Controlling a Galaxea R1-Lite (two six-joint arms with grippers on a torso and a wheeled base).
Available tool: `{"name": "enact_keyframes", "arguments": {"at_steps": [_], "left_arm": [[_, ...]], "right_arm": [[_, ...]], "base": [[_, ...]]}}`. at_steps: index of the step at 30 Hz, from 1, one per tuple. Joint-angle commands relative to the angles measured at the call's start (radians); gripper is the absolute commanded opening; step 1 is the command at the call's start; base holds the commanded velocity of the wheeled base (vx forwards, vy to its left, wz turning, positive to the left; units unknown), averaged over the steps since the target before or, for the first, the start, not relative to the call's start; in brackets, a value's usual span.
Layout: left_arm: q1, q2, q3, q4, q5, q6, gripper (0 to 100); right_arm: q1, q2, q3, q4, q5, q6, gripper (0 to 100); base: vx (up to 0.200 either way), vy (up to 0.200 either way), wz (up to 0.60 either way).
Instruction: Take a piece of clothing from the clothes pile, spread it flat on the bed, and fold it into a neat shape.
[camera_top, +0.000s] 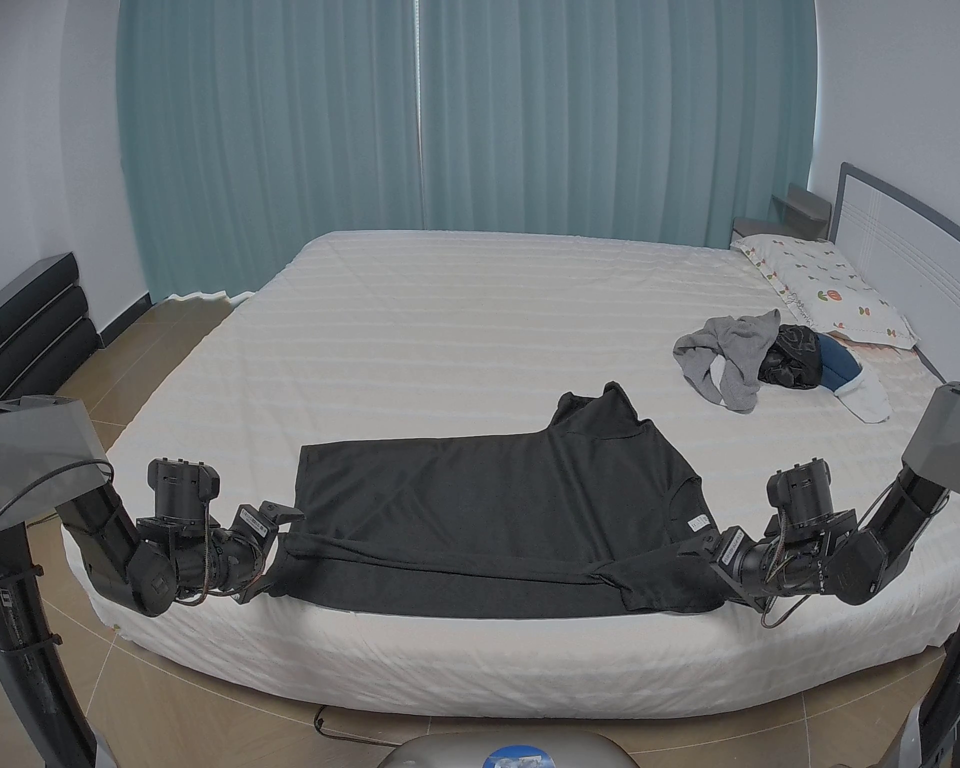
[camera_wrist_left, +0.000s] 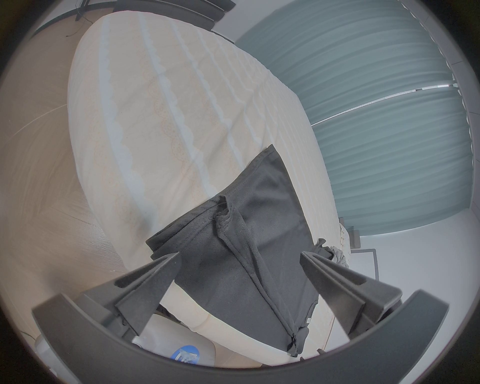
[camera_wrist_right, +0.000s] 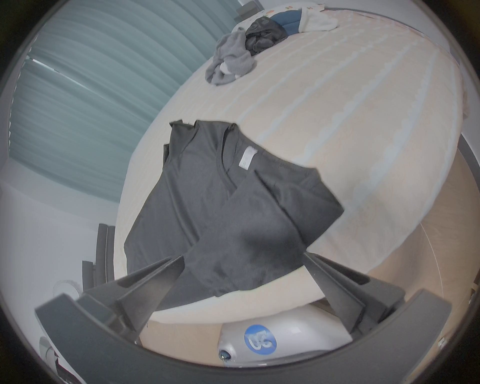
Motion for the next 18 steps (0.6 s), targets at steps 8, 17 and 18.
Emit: {"name": "enact_keyframes", "arguments": {"at_steps": [8,17,18], "left_arm": [[0.03,-0.006,-0.013,-0.014,0.004,-0.03,100],[0.032,-0.008,-0.011,-0.014,0.002,-0.022,100],[0.032,-0.008,-0.011,-0.014,0.004,-0.021,100]], "right_arm": [[-0.061,0.067,-0.01,-0.107,0.016,-0.013,100],[-0.058,0.061,-0.012,-0.116,0.017,-0.005,100],[-0.058,0.058,-0.012,-0.116,0.019,-0.003,100]], "base": [[0.025,0.0,0.0],[0.2,0.0,0.0],[0.2,0.0,0.0]]}}
